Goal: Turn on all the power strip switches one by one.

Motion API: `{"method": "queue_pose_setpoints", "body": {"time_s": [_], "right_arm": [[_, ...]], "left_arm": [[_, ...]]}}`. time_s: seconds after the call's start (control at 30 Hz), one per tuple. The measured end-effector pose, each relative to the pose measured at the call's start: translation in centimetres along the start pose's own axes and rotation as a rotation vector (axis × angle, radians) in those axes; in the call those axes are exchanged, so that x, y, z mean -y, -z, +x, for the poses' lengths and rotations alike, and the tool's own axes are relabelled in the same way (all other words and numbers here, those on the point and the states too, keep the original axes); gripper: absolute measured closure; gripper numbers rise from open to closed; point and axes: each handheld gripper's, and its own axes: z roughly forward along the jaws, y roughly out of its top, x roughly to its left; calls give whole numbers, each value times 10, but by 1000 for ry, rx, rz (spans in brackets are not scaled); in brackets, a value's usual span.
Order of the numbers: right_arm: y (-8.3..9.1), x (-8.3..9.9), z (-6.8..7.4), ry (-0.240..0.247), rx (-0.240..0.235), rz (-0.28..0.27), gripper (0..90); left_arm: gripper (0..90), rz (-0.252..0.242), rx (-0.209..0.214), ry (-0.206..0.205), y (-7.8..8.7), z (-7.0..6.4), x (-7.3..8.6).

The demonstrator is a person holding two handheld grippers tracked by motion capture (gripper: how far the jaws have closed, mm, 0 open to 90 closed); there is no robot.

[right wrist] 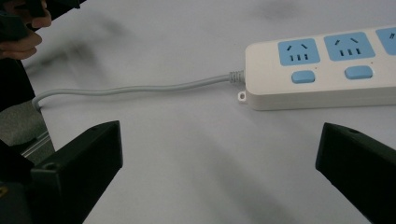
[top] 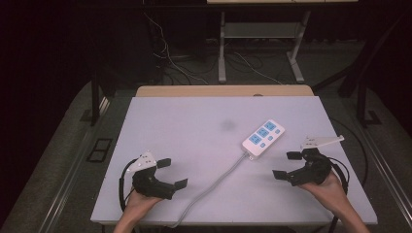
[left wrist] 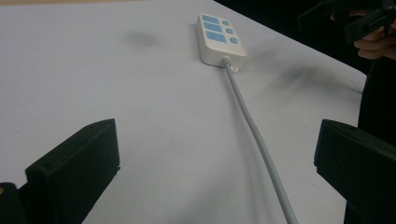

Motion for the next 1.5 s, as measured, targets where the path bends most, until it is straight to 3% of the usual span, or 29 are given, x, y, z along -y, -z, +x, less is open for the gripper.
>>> {"method": "queue_pose_setpoints", "body": {"time_s": [0.33,1.37,1.4,1.5], "right_arm": [[-4,-20,-2,46,11,22,4],[-24,-58,-16,75,15,107,4],[-25,-60,-17,79,9,109,54],[-25,-62,-19,83,0,104,55]], "left_arm": [[0,-3,1,4,0,0,0],[0,-8,0,7,2,3,0],[0,-8,1,7,2,3,0],[0,-6,3,6,2,3,0]]}}
